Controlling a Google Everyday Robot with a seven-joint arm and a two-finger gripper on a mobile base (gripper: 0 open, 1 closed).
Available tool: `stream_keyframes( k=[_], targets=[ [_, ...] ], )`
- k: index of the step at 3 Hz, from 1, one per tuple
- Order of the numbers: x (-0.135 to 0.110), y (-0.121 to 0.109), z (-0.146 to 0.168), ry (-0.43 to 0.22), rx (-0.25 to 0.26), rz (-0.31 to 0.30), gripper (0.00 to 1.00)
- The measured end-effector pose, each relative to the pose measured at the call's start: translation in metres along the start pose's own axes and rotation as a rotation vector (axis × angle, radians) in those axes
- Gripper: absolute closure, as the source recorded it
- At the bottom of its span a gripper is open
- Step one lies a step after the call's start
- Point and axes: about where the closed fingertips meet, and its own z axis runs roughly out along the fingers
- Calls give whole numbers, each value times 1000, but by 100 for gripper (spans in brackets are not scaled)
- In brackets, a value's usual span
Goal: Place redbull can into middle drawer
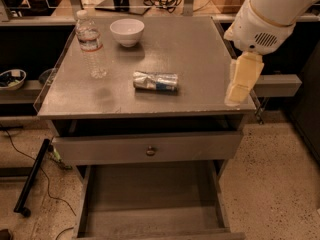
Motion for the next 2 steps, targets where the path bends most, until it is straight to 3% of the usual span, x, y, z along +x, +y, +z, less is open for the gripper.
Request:
stream_keyframes(
  k=[2],
  targets=[
    [-23, -10, 21, -27, -21, -27, 0]
  ],
)
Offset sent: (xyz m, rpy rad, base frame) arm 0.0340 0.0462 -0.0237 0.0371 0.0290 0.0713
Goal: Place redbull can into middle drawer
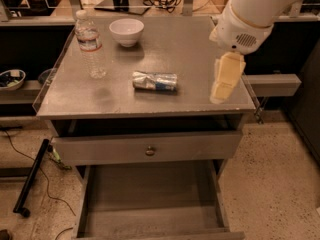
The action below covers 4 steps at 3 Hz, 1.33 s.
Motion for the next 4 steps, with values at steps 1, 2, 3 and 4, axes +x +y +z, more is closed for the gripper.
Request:
stream_keyframes(
  k=[1, 2, 3, 4],
  targets=[
    [-68, -29, 64, -65, -86, -78, 0],
    [-67, -29, 65, -66, -86, -76, 0],
    [-81, -42, 74, -84, -86, -77, 0],
    [-98, -57, 88, -98, -99, -92, 0]
  ],
)
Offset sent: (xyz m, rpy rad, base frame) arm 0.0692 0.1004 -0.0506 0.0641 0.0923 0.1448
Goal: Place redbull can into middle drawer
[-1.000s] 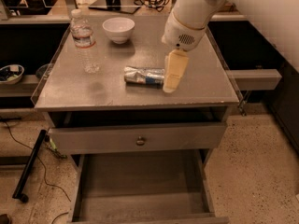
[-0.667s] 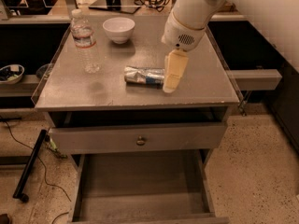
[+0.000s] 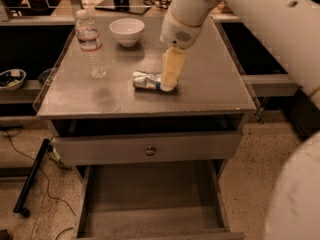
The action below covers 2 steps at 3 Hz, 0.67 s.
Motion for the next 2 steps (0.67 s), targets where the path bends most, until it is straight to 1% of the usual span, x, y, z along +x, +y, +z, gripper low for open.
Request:
stream_keyframes(
  k=[1, 2],
  targets=[
    [-4, -13, 27, -5, -36, 8, 0],
    [-4, -13, 27, -5, -36, 8, 0]
  ],
)
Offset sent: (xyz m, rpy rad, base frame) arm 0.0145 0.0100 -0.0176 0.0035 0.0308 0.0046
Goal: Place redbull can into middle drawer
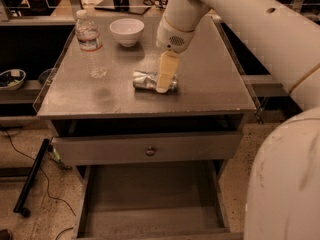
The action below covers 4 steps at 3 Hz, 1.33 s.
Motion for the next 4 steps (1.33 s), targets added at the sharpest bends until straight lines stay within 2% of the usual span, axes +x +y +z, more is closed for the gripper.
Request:
stream_keyframes(
  k=[2, 3, 4],
  targets=[
    [11, 9, 25, -46, -45, 52, 0],
    [11, 9, 25, -46, -45, 52, 0],
    [2, 1, 42, -74, -64, 60, 0]
  ],
)
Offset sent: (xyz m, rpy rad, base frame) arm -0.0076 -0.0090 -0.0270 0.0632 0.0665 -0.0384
